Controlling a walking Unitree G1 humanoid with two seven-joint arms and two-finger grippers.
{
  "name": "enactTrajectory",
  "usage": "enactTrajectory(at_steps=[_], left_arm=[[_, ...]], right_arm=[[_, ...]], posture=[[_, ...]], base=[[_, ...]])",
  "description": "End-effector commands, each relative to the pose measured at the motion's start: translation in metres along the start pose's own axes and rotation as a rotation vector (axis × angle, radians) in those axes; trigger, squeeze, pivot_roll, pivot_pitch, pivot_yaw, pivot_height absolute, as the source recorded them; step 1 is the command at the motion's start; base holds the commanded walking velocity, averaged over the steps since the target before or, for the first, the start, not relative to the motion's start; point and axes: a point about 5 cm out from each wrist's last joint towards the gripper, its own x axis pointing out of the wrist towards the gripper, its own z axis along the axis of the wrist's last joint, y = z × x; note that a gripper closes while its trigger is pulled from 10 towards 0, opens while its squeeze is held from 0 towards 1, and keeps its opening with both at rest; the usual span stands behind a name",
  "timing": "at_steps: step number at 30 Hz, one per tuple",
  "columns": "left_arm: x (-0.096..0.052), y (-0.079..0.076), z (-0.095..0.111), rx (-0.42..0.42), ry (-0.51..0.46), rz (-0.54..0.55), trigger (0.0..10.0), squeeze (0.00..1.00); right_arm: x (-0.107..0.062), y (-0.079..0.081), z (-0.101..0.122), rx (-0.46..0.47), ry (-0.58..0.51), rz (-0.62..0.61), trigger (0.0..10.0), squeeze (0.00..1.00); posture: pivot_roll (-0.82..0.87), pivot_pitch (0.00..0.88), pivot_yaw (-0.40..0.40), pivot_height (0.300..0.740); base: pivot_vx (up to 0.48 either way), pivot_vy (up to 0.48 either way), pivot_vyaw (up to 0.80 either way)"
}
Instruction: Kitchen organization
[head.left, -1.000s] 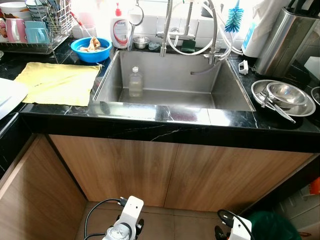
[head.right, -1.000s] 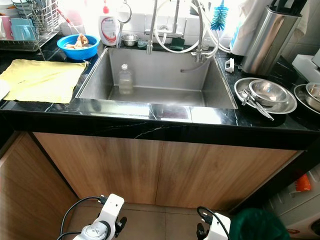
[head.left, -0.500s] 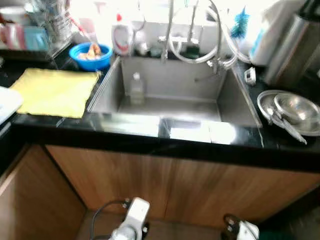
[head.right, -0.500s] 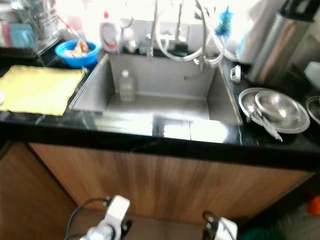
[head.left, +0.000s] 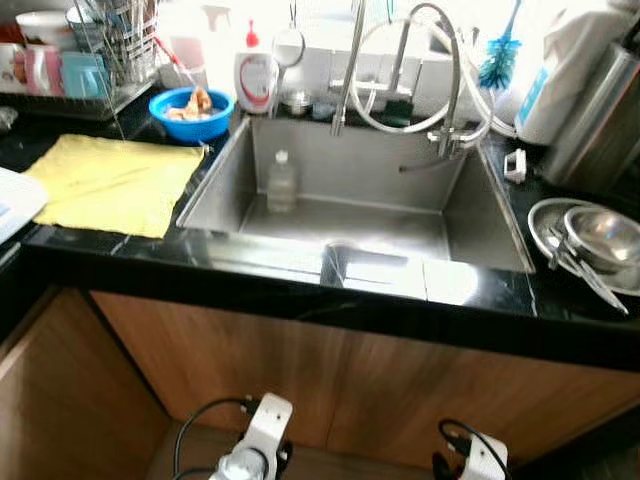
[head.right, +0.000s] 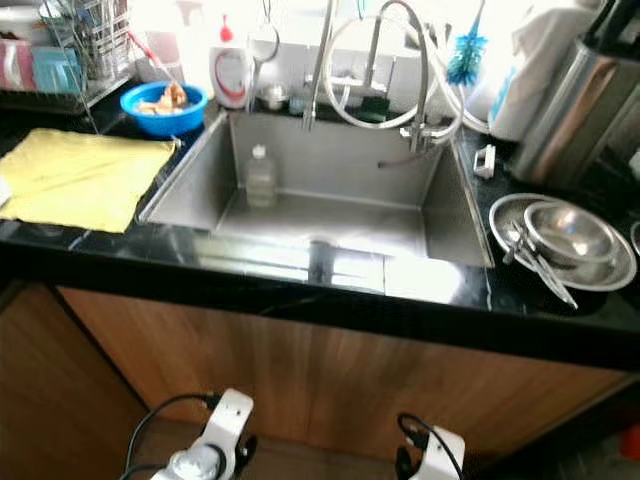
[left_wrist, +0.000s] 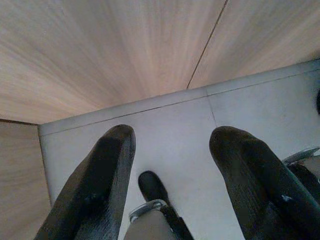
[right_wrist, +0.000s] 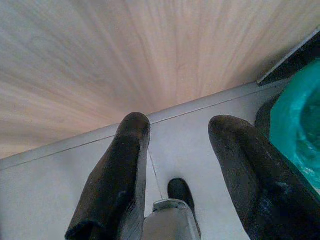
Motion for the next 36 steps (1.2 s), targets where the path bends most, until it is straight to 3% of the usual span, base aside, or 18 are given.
enactTrajectory(at_steps=[1, 10, 13, 15, 18, 20, 22, 28, 32, 36], left_arm=[[0.0, 0.002, -0.002, 0.005, 0.001, 0.02, 10.0, 0.0], [-0.001, 0.002, 0.001, 0.052, -0.031, 0.019, 10.0, 0.0], [-0.004, 0.044, 0.016, 0.052, -0.118, 0.059, 10.0, 0.0], [-0.007, 0.064, 0.024, 0.044, -0.163, 0.08, 10.0, 0.0], [-0.01, 0.074, 0.026, 0.03, -0.189, 0.101, 10.0, 0.0], [-0.012, 0.082, 0.03, 0.017, -0.231, 0.12, 10.0, 0.0], [-0.016, 0.093, 0.034, 0.01, -0.276, 0.131, 10.0, 0.0], [-0.027, 0.111, 0.032, 0.031, -0.334, 0.148, 10.0, 0.0], [-0.041, 0.136, 0.033, 0.033, -0.396, 0.199, 10.0, 0.0], [-0.052, 0.147, 0.031, 0.053, -0.43, 0.222, 10.0, 0.0]], right_arm=[[0.0, -0.001, 0.001, -0.006, -0.003, -0.005, 10.0, 0.0], [-0.001, -0.001, 0.003, 0.024, -0.049, -0.01, 10.0, 0.0], [-0.001, 0.0, 0.005, -0.016, -0.072, 0.031, 10.0, 0.0], [-0.002, 0.0, 0.005, -0.033, -0.079, 0.032, 10.0, 0.0], [-0.003, -0.001, 0.003, -0.01, -0.091, 0.01, 10.0, 0.0], [-0.009, -0.01, 0.018, 0.008, -0.263, -0.002, 10.0, 0.0], [-0.026, -0.012, 0.032, -0.016, -0.441, 0.016, 10.0, 0.0], [-0.041, -0.004, 0.024, -0.04, -0.495, 0.026, 10.0, 0.0], [-0.063, -0.001, 0.018, -0.063, -0.536, 0.019, 10.0, 0.0], [-0.083, -0.003, 0.01, -0.066, -0.525, 0.0, 10.0, 0.0]], posture=[[0.02, 0.0, -0.077, 0.74], [0.02, 0.0, -0.072, 0.74], [0.02, 0.0, -0.071, 0.74], [0.02, 0.0, -0.068, 0.74], [0.02, 0.0, -0.056, 0.74], [0.03, 0.0, -0.048, 0.74], [0.03, 0.0, -0.035, 0.74], [0.03, 0.0, -0.021, 0.74], [0.03, 0.0, -0.004, 0.74], [0.06, 0.0, 0.016, 0.74]], base=[[0.0, 0.0, 0.0], [0.0, 0.0, 0.0], [0.0, 0.0, 0.0], [0.0, 0.0, 0.0], [0.0, 0.0, 0.0], [0.0, 0.0, 0.0], [0.0, 0.0, 0.0], [0.0, 0.0, 0.0], [0.0, 0.0, 0.0], [0.0, 0.0, 0.0]])
